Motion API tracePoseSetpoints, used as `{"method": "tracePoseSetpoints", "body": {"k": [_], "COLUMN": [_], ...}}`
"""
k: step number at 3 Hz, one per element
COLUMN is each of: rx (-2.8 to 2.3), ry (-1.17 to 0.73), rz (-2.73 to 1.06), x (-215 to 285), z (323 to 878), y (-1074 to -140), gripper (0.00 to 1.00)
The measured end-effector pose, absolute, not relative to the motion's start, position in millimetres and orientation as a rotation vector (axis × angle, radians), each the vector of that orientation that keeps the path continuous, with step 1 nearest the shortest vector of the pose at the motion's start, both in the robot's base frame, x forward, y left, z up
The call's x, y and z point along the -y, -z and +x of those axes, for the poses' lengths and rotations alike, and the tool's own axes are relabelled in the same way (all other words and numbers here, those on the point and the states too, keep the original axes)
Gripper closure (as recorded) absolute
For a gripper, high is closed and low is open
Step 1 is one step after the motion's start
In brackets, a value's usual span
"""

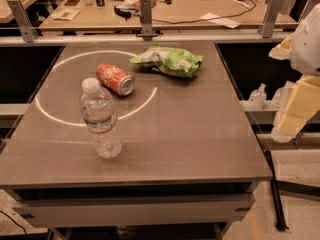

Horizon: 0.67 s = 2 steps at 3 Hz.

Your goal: Place coke can upright

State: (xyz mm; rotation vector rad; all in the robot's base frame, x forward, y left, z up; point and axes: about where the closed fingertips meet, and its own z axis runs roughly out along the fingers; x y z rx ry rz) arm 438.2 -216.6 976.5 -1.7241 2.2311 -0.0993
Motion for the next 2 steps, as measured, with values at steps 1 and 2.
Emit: {"method": "tracePoseSetpoints", "body": {"k": [1,2], "rx": [-2.231,-2.260], "ry": [0.099,0.015], "rz": [-1.724,-1.668], "x": [216.6,207.6], "z": [438.2,443.0], "y": [-976.5,-980.2], "gripper": [0.00,0.00]}}
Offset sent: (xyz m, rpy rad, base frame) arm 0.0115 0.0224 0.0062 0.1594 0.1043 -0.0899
